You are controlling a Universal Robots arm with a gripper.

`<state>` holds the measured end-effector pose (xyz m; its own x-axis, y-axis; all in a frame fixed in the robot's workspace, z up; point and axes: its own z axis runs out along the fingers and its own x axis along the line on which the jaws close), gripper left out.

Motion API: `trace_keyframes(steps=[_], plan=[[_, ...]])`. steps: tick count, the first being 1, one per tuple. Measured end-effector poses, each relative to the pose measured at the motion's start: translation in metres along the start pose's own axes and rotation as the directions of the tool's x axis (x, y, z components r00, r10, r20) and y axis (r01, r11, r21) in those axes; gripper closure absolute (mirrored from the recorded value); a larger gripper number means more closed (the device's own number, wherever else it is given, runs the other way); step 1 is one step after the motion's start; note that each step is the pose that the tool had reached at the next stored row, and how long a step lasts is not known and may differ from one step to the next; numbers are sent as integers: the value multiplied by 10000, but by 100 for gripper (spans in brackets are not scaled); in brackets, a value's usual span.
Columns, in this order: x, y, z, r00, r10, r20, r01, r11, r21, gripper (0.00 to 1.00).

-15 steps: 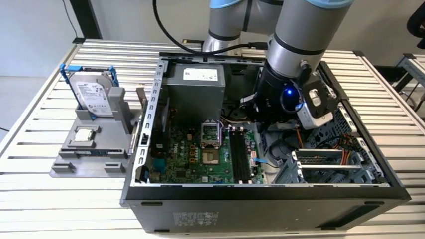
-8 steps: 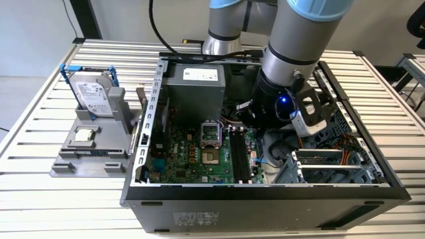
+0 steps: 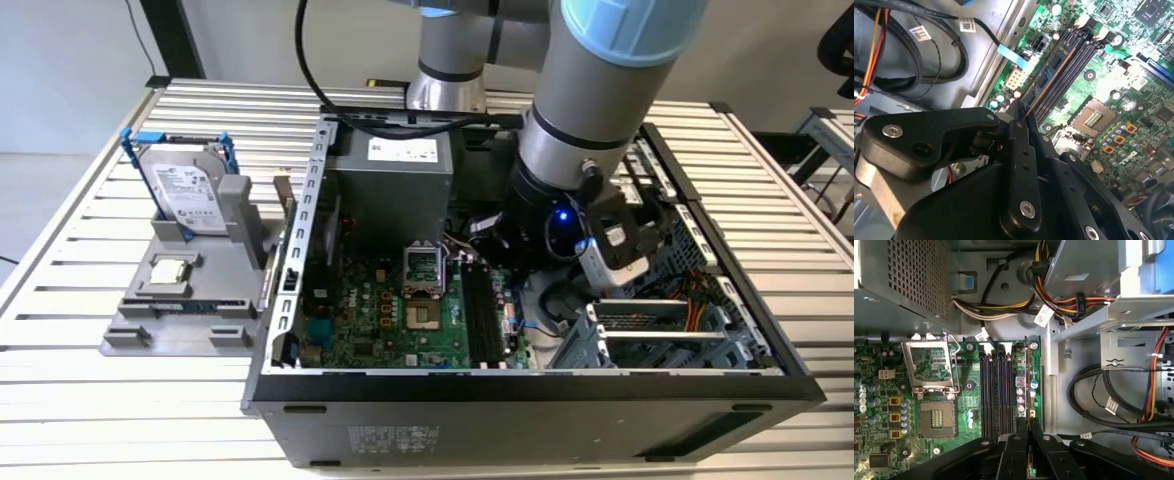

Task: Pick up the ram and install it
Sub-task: 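Insert the ram into the slot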

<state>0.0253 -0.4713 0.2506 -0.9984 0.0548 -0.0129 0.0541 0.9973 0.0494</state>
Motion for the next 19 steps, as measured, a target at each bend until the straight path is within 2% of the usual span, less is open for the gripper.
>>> trace_keyframes(steps=[7,19], plan=[[18,-45,47,10000,98,6,-98,10000,2,100],[66,-61,189,10000,69,5,-69,10000,12,100]])
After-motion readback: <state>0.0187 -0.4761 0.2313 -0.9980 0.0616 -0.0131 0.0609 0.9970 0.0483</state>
